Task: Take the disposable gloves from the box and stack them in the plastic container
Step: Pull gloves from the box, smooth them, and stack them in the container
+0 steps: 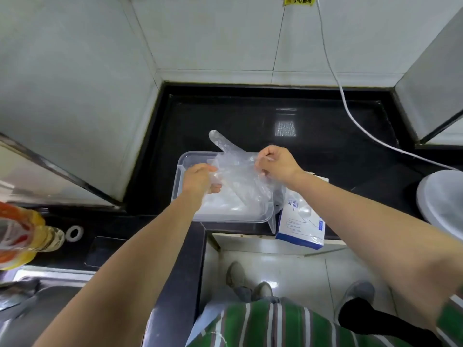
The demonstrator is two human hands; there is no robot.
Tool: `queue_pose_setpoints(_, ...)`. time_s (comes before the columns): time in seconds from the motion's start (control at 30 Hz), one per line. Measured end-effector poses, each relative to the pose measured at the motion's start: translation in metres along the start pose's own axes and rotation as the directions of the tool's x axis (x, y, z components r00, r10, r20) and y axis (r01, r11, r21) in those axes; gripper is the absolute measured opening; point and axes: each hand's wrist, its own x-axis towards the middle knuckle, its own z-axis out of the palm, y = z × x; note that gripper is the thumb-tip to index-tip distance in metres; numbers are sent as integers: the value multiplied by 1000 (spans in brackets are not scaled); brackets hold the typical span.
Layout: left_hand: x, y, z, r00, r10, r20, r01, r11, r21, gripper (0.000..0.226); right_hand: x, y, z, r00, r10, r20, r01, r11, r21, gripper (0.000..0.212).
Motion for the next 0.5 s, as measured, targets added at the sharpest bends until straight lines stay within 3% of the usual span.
queue_pose_setpoints(0.1, -2, -1, -10, 988, -140, 61, 143, 989, -43, 37, 4, -4, 16, 996, -35, 88, 55, 969, -243, 15)
queue_pose_setpoints(0.23, 2, -11, -14, 992, -122, 25, 114, 967, 230, 39, 10, -4, 33, 982, -144, 124, 185, 866, -464, 24)
queue_pose_setpoints(0.3, 4, -17, -12, 997, -75, -25, 79, 962, 262, 31, 13, -2, 38, 982, -178, 61, 184, 851, -492, 20)
queue_pose_setpoints(0.4, 5, -21, -9, 998, -34, -52, 42, 985, 166, 20, 13, 4, 40, 986, -165, 33, 161, 872, -461, 25)
queue_pose_setpoints(0.47, 4, -21, -7, 995, 1, -104, 20, 977, 210, 13, 8, 11, 43, 965, -255, 52, 237, 777, -583, 40)
queue_pose_setpoints(0.5, 6, -22, -7, 990, 48, -130, -3, 945, 326, 10, 4, 13, 45, 929, -366, 49, 304, 682, -666, 43)
